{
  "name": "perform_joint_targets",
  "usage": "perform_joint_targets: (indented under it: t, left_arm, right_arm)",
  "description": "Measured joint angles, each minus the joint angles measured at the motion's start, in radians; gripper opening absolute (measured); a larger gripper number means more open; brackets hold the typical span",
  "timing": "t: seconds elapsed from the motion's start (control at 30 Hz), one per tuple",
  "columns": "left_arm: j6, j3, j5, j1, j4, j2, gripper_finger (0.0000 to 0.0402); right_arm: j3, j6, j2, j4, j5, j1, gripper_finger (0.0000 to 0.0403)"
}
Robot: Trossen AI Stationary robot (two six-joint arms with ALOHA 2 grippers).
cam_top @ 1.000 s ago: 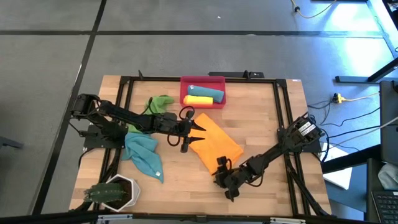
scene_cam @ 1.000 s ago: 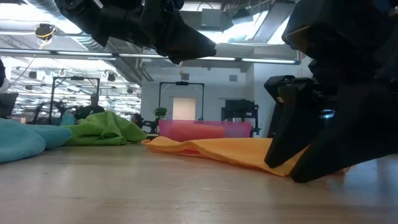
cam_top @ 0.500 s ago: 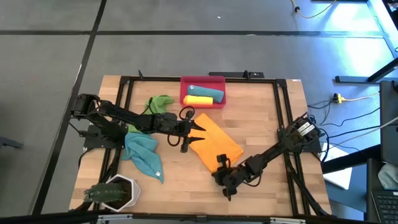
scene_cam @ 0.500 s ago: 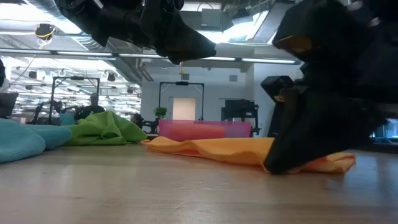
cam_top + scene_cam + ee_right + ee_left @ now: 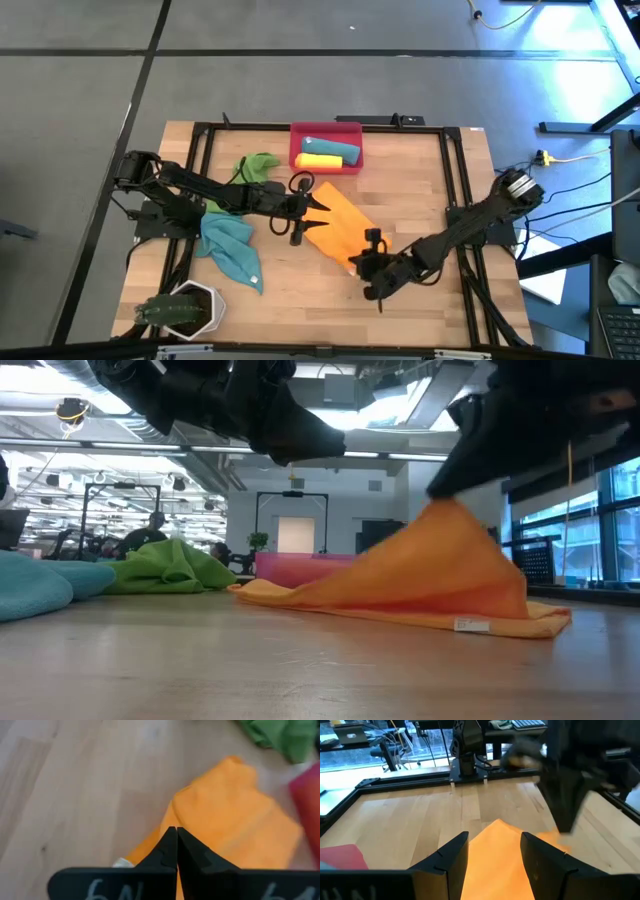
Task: Roll microfiber towels into tight, uniform cylinder then place into a basket
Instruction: Roll the orange microfiber cloth
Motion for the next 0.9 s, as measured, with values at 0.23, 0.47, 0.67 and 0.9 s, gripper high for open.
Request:
perform_joint_targets:
  t: [0.23,0.47,0.67,0.9]
  left_arm:
    - [-0.008,0.000,0.005,-0.001,-0.095,-0.001,0.0172]
    - [0.000,0.016,-0.005,0.002,-0.444,-0.031,0.0193]
    - [-0.010,0.017,0.007,0.000,-0.623,-0.030,0.0201]
    - [0.028,0.017,-0.075,-0.010,-0.685,-0.018,0.0202]
  right_arm:
    - [-0.001,0.089,-0.137,-0.238,0.111,-0.015,0.0001]
    - [-0.002,0.098,-0.192,-0.322,0.114,-0.068,0.0000]
    - [-0.002,0.096,-0.192,-0.339,0.111,-0.099,0.0000]
    - [-0.002,0.090,-0.193,-0.338,0.102,-0.098,0.0000]
